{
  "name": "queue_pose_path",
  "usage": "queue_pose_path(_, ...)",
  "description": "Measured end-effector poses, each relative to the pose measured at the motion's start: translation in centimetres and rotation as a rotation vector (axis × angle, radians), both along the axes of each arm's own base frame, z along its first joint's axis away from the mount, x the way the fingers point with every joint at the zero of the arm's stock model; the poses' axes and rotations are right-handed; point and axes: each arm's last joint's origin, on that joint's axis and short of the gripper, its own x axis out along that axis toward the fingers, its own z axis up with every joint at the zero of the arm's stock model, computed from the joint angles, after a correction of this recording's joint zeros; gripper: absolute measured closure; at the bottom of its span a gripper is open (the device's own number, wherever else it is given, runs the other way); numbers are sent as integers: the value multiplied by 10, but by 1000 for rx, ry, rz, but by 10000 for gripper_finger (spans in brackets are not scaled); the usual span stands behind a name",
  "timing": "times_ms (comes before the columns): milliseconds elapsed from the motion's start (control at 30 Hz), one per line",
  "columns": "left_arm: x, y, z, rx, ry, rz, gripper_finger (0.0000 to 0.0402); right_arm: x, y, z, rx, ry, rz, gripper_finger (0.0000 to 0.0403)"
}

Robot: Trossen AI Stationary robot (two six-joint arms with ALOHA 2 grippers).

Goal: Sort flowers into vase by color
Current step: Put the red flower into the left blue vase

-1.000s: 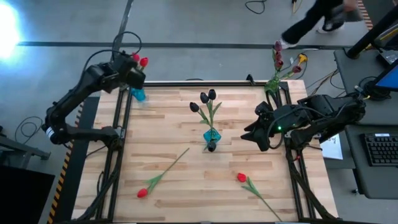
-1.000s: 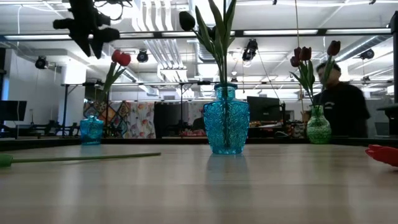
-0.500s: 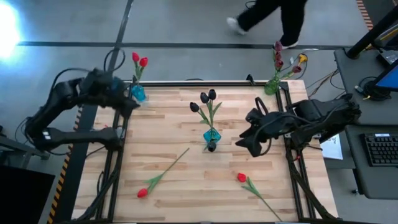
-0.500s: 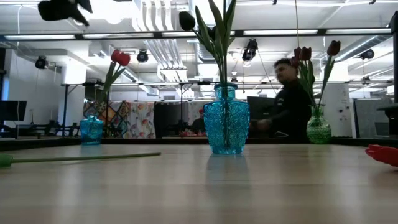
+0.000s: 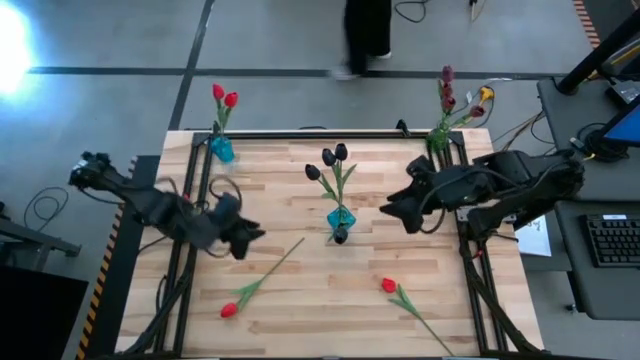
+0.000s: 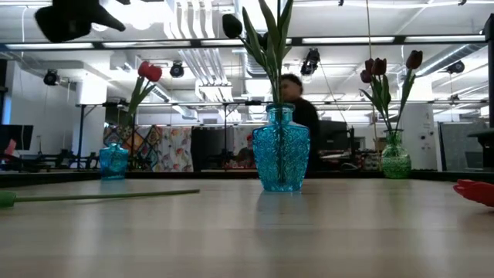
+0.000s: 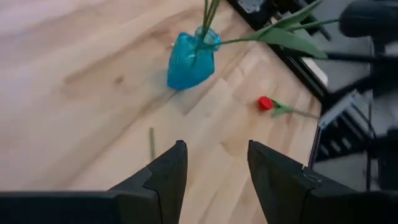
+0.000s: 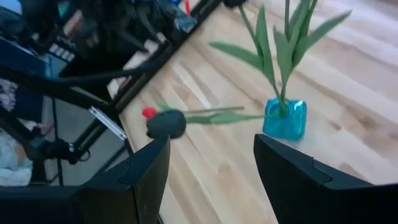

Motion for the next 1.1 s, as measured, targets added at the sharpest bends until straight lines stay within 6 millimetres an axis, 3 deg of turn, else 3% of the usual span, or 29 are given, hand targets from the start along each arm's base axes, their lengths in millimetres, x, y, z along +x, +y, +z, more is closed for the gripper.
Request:
queue_pose_path(233, 24, -40, -36, -172, 88, 201, 256, -13, -10, 31, -139, -103, 76, 179)
queue_pose_path(433, 39, -65, -62, -351, 224, 364, 269, -23, -21, 62, -560, -170, 151, 179)
queue_pose_path(567, 46, -84, -73, -484, 463, 356, 276, -35, -26, 75, -709, -160, 142, 179)
queue_pose_path(667, 53, -97, -76, -578, 634, 342, 279, -44, -28, 78, -761, -118, 187, 179)
queue_pose_path(800, 66, -114, -80, -638, 708, 373, 279, -52, -29, 75, -782, -40, 232, 179)
queue_pose_path(967, 72, -124, -101, -498, 880, 398, 279, -57, -30, 64, -790, 75, 282, 179)
queue_pose_path(1100, 76, -123, -116, -424, 1043, 265, 279, -56, -30, 61, -789, 92, 290, 179)
